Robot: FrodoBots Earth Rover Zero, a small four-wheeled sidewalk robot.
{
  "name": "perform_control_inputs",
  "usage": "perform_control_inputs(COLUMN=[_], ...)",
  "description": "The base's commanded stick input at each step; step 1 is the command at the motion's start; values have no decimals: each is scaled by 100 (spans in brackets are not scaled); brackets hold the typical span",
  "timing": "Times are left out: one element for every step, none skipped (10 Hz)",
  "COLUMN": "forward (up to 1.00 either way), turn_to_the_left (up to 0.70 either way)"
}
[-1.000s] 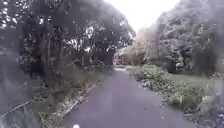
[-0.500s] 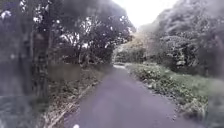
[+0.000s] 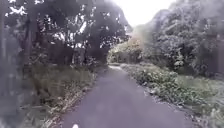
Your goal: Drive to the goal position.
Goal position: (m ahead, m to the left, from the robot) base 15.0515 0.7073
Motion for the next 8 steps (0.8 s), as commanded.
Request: perform_control_inputs(forward=[85,85,85,85,85,85,85,85], turn_to_the_left=[1,1,1,1,1,1,1,-18])
